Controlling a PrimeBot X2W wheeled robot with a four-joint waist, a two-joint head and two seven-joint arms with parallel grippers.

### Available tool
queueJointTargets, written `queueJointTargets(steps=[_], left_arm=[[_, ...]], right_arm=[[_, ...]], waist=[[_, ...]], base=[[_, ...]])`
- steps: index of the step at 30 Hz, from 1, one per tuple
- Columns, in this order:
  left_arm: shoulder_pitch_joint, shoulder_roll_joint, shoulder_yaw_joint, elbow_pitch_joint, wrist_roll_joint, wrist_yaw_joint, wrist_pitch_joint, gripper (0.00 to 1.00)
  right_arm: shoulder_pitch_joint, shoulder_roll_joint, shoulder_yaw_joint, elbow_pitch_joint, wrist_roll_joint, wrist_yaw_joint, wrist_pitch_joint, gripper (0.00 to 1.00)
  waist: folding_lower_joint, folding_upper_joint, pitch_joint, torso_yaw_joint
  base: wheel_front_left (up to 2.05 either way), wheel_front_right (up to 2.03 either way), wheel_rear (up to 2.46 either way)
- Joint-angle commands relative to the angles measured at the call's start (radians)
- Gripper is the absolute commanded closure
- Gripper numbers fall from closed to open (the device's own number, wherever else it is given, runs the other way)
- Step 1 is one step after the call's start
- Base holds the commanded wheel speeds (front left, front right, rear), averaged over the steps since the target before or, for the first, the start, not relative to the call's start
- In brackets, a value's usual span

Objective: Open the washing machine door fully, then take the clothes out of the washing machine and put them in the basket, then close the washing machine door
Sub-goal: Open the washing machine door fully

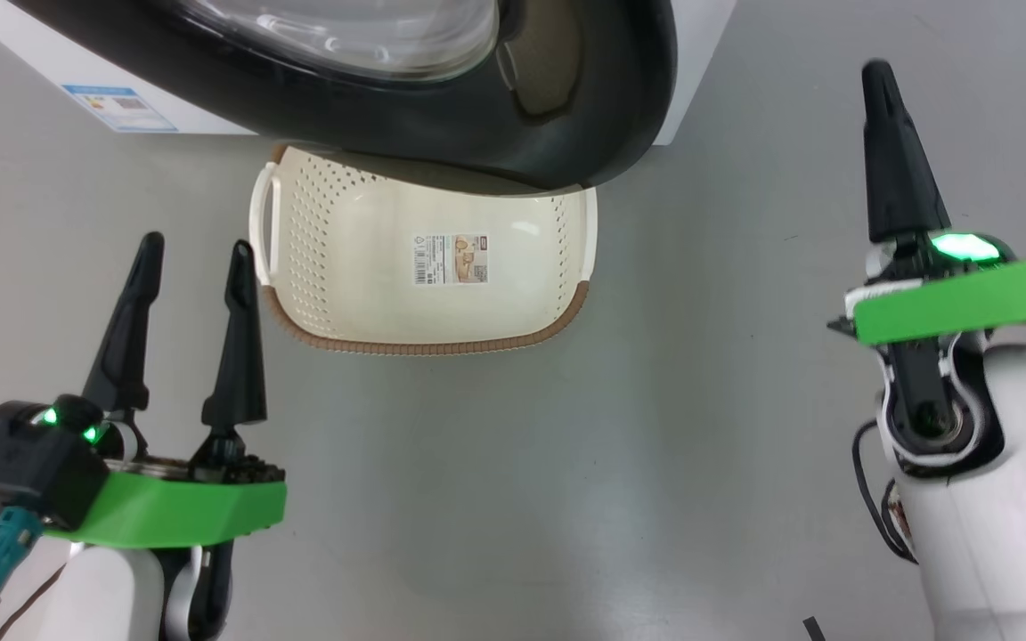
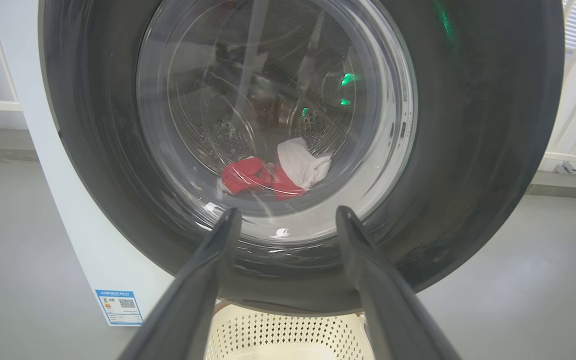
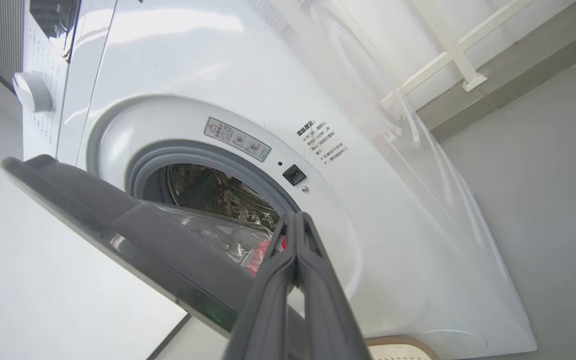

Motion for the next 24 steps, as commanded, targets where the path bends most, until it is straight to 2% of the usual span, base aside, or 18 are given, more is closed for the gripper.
queueJointTargets(steps=[1, 6, 12, 24], left_arm=[[0.003, 0.019, 0.027, -0.031, 0.017, -0.007, -0.008, 0.00], [0.003, 0.014, 0.023, -0.032, 0.020, -0.011, -0.008, 0.00], [0.003, 0.009, 0.019, -0.028, 0.027, -0.015, -0.008, 0.00], [0.004, -0.007, 0.004, -0.020, 0.040, -0.025, -0.008, 0.00]], right_arm=[[-0.030, 0.006, 0.031, -0.018, 0.081, 0.007, 0.021, 1.00], [-0.124, 0.006, 0.025, 0.032, 0.359, 0.007, 0.116, 1.00], [-0.246, 0.006, -0.001, 0.138, 0.604, 0.007, 0.282, 1.00], [-0.469, -0.041, 0.035, 0.386, 0.894, 0.007, 0.677, 1.00]], waist=[[0.0000, 0.0000, 0.002, 0.006], [0.0000, 0.0000, 0.007, 0.020], [0.0000, 0.0000, 0.012, 0.034], [0.0000, 0.0000, 0.018, 0.054]], base=[[0.00, 0.00, 0.00], [0.00, 0.00, 0.00], [0.00, 0.00, 0.00], [0.00, 0.00, 0.00]])
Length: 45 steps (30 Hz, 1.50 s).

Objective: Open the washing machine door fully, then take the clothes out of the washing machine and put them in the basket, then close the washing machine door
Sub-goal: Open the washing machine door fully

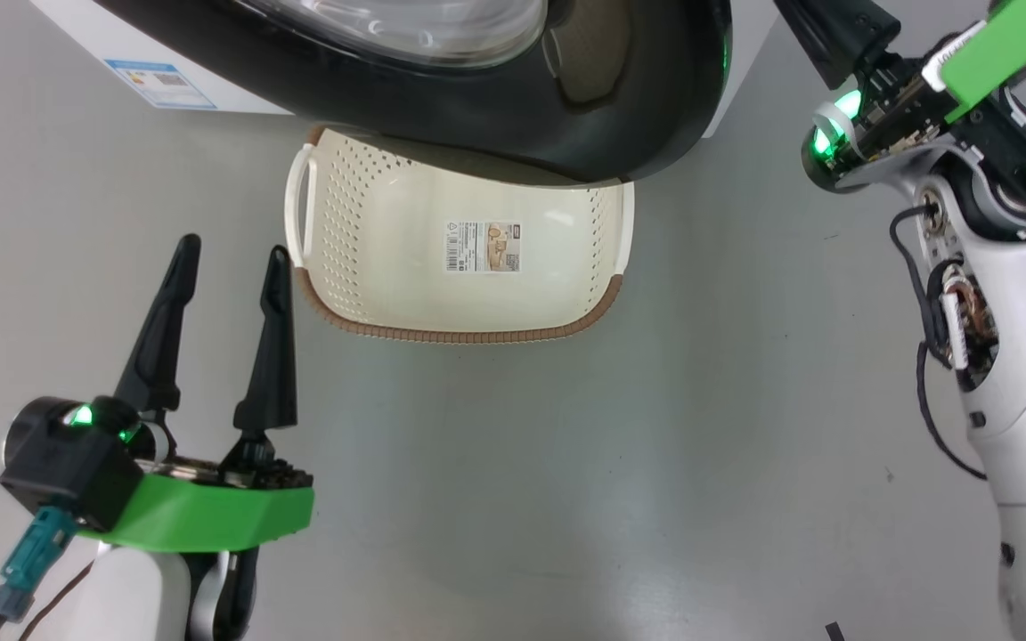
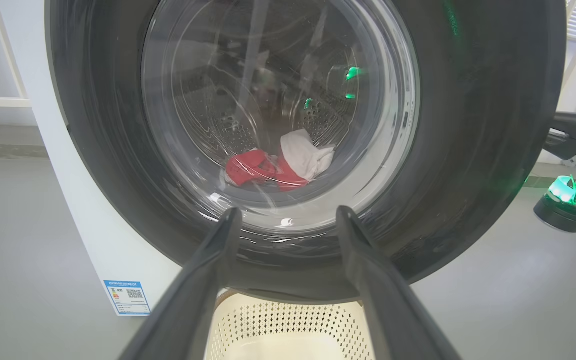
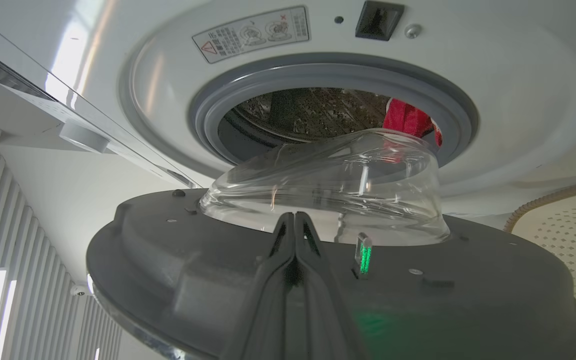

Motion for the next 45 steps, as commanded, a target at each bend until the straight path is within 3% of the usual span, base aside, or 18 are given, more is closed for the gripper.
queueJointTargets(steps=[1, 14, 25, 45], left_arm=[[0.005, 0.018, 0.027, -0.020, 0.009, -0.007, -0.008, 0.00], [-0.010, 0.006, 0.023, -0.004, 0.008, -0.019, -0.008, 0.00], [-0.009, -0.003, 0.034, 0.014, 0.005, -0.023, -0.008, 0.00], [0.050, -0.025, 0.047, 0.045, -0.009, -0.015, -0.008, 0.00]], right_arm=[[-0.038, 0.000, 0.028, -0.002, 0.029, 0.007, 0.039, 1.00], [-0.169, -0.065, 0.192, 0.056, 0.132, 0.007, 0.173, 1.00], [-0.164, -0.117, 0.315, 0.010, 0.182, 0.007, 0.154, 1.00], [-0.005, -0.231, 0.566, -0.106, 0.290, 0.007, 0.049, 1.00]], waist=[[0.0000, -0.0001, 0.002, 0.002], [0.0000, -0.0001, 0.023, 0.019], [0.0000, -0.0001, 0.007, 0.028], [0.0000, -0.0001, -0.132, 0.080]], base=[[0.00, 0.00, 0.00], [0.00, 0.00, 0.00], [0.00, 0.00, 0.00], [0.00, 0.00, 0.00]])
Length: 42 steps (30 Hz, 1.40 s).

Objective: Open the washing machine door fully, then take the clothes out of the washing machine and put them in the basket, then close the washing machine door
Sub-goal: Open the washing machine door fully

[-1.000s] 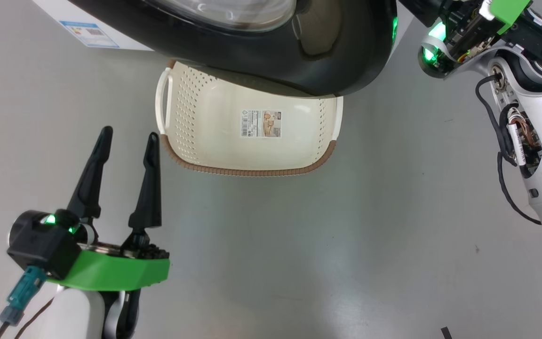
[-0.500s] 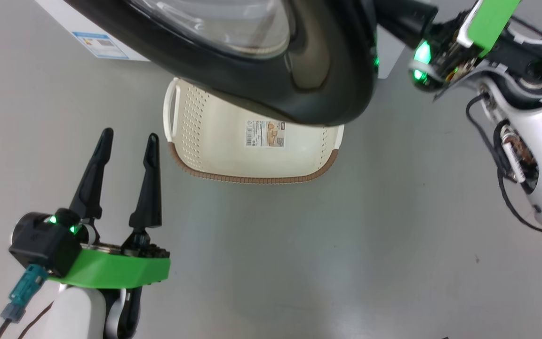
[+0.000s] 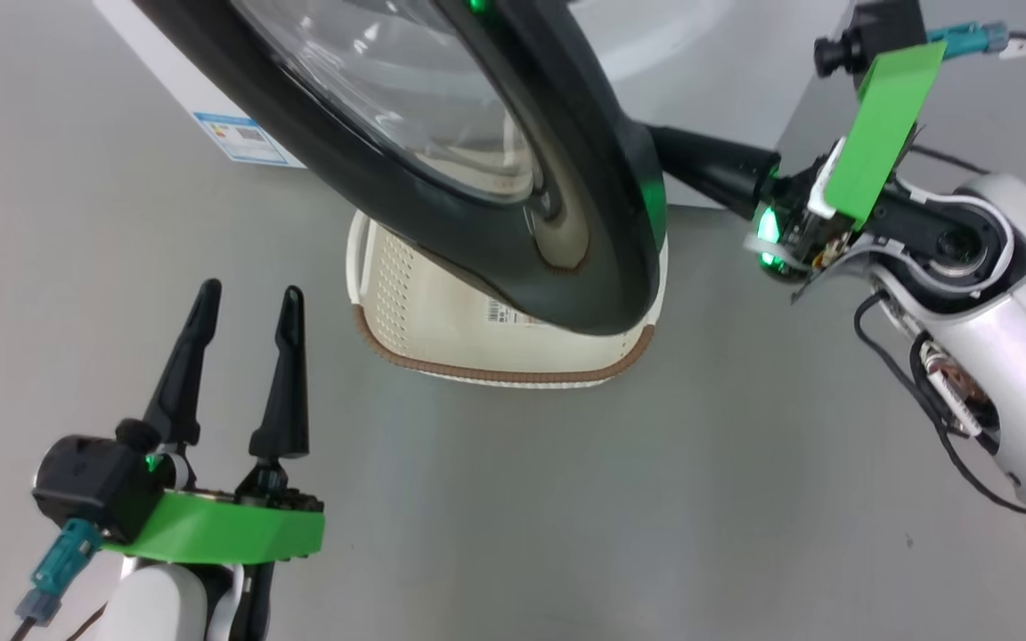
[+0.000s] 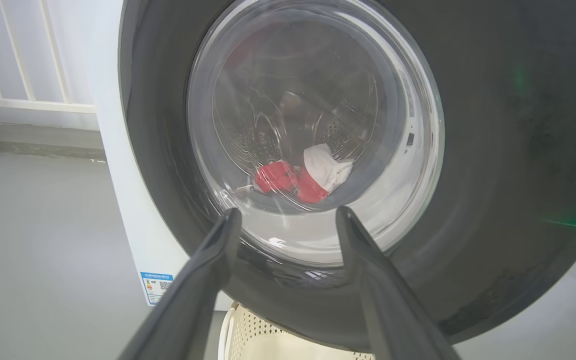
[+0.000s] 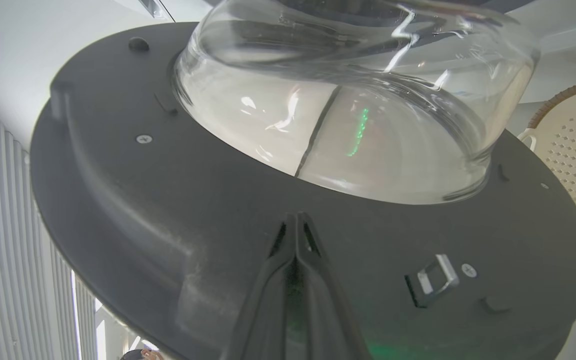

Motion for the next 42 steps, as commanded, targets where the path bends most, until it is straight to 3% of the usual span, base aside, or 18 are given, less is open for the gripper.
queueJointTargets(steps=[1, 25, 42], left_arm=[[0.012, 0.014, 0.031, -0.014, -0.007, 0.003, -0.008, 0.00], [0.072, 0.012, -0.015, 0.012, -0.023, 0.021, 0.014, 0.00], [0.119, 0.015, -0.043, 0.020, -0.030, 0.035, 0.035, 0.00]], right_arm=[[0.043, 0.004, 0.029, -0.033, 0.024, 0.007, -0.012, 1.00], [0.103, -0.066, 0.249, -0.069, 0.171, 0.007, -0.097, 1.00], [0.133, -0.057, 0.354, -0.094, 0.231, 0.007, -0.131, 1.00]], waist=[[0.0000, 0.0000, -0.032, 0.029], [0.0000, 0.0000, -0.176, 0.204], [0.0000, 0.0000, -0.272, 0.331]], base=[[0.00, 0.00, 0.00], [0.00, 0.00, 0.00], [0.00, 0.00, 0.00]])
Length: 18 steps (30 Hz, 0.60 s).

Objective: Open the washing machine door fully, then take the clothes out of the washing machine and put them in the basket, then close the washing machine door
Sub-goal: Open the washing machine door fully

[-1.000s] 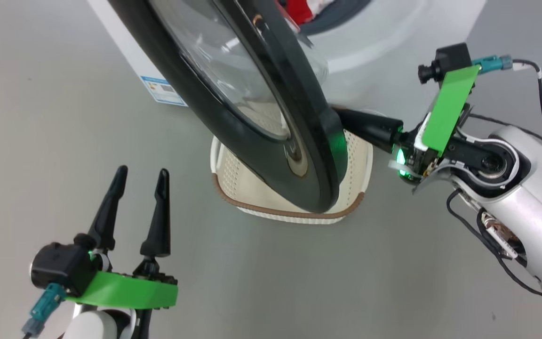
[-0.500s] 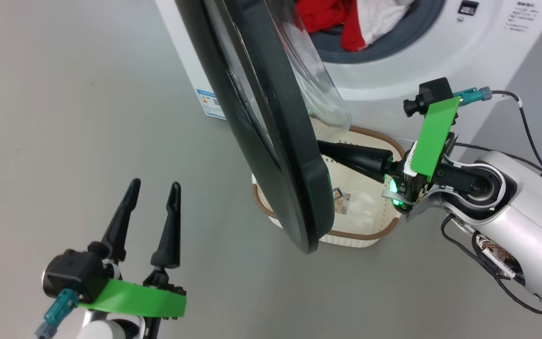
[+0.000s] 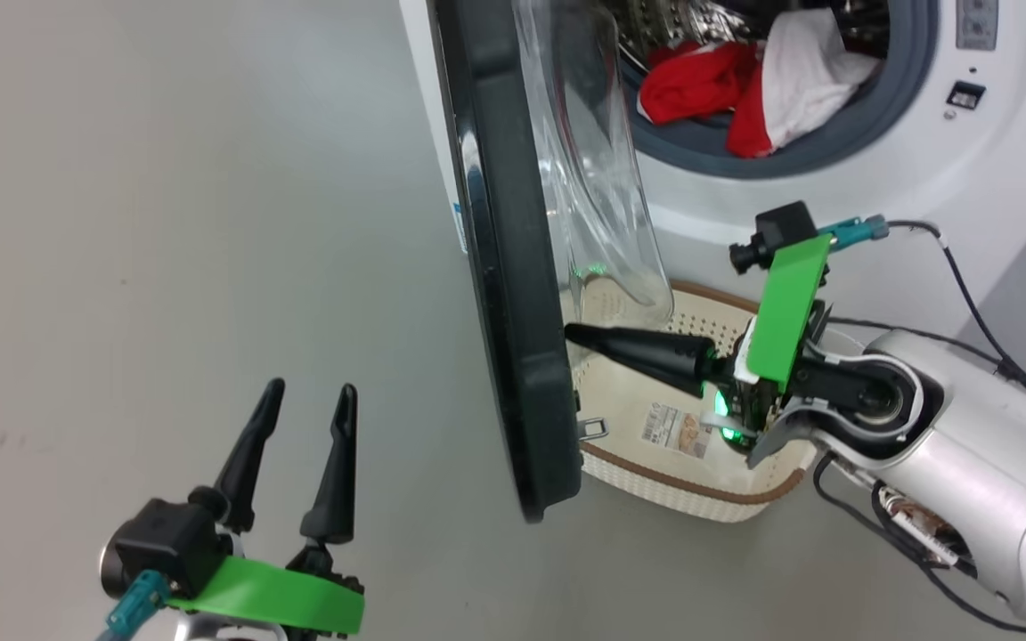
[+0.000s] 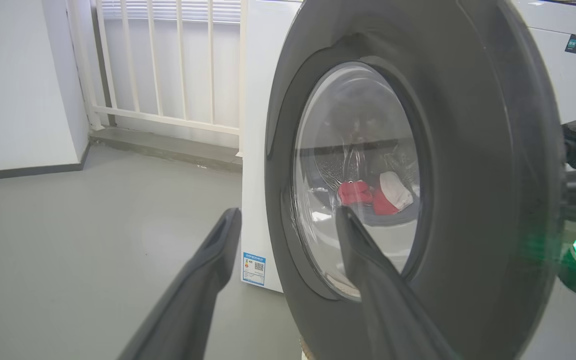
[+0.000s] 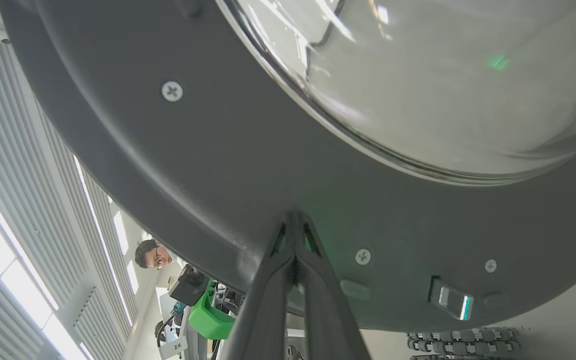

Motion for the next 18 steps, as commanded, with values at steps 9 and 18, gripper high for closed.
queueJointTargets(steps=[9, 18], left_arm=[[0.034, 0.029, 0.045, -0.049, -0.014, 0.029, 0.007, 0.00], [0.060, 0.036, 0.065, -0.103, -0.023, 0.054, 0.003, 0.00]], right_arm=[[0.026, 0.073, 0.069, 0.000, 0.004, 0.007, -0.003, 1.00], [-0.036, 0.157, 0.107, 0.100, -0.046, 0.007, -0.004, 1.00]], waist=[[0.0000, 0.0000, -0.063, 0.057], [0.0000, 0.0000, -0.042, 0.068]], base=[[0.00, 0.00, 0.00], [0.00, 0.00, 0.00]])
